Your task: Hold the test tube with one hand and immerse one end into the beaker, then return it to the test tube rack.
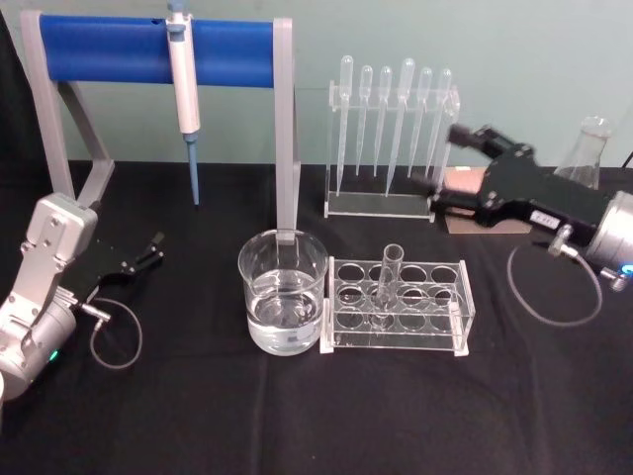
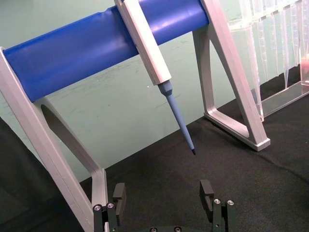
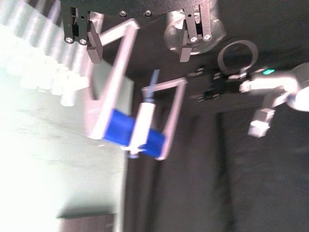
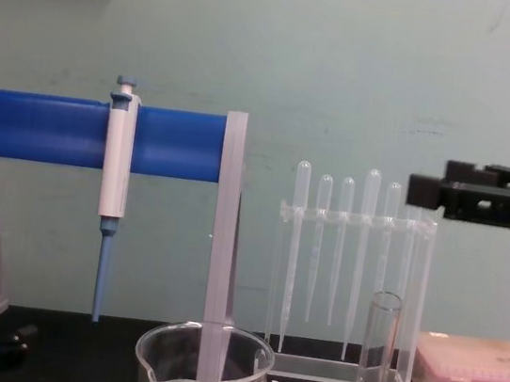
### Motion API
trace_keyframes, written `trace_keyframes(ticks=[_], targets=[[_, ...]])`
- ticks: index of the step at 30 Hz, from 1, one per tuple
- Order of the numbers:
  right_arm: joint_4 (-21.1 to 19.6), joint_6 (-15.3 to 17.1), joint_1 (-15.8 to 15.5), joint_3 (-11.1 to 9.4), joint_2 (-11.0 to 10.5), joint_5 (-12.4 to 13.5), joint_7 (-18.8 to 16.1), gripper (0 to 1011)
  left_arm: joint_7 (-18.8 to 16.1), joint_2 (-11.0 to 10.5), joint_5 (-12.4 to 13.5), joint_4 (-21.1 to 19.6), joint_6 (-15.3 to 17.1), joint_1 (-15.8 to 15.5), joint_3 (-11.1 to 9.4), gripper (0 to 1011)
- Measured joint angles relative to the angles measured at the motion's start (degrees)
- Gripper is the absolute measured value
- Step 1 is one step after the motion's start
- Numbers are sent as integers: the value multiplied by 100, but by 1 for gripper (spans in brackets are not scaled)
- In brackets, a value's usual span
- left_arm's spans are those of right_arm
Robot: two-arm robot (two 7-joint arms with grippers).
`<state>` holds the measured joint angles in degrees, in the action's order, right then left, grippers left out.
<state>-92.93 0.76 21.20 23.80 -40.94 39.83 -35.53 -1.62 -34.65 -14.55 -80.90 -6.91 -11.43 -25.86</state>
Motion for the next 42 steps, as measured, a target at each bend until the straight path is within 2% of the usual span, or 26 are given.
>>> trace_keyframes(ticks=[3, 5, 8, 9, 10, 12, 19, 23, 26, 30, 35, 42], targets=[[-59, -26, -188, -166, 38, -11, 364, 1000, 0, 0, 0, 0, 0, 0, 0, 1000], [-94, -82, -441, -350, 125, -94, 857, 1000, 0, 0, 0, 0, 0, 0, 0, 1000], [-103, -146, -633, -486, 216, -218, 1270, 1000, 0, 0, 0, 0, 0, 0, 0, 1000], [-104, -194, -754, -561, 289, -315, 1577, 1000, 0, 0, 0, 0, 0, 0, 0, 1000], [-104, -194, -754, -561, 289, -315, 1577, 1002, 0, 0, 0, 0, 0, 0, 0, 1000], [-99, -285, -972, -694, 451, -539, 2125, 1000, 0, 0, 0, 0, 0, 0, 0, 1000], [-102, -377, -1313, -889, 707, -1050, 3034, 1000, 0, 0, 0, 0, 0, 0, 0, 1000], [-92, -248, -1393, -921, 765, -1242, 3319, 1000, 0, 0, 0, 0, 0, 0, 0, 1000], [-18, 4, -1434, -932, 829, -1436, 3592, 1000, 0, 0, 0, 0, 0, 0, 0, 1000], [84, 138, -1431, -941, 867, -1521, 3661, 1002, 0, 0, 0, 0, 0, 0, 0, 1000], [184, 367, -1348, -828, 833, -1829, 3682, 1000, 0, 0, 0, 0, 0, 0, 0, 1000], [172, 353, -1357, -838, 834, -1806, 3682, 1002, 0, 0, 0, 0, 0, 0, 0, 1000]])
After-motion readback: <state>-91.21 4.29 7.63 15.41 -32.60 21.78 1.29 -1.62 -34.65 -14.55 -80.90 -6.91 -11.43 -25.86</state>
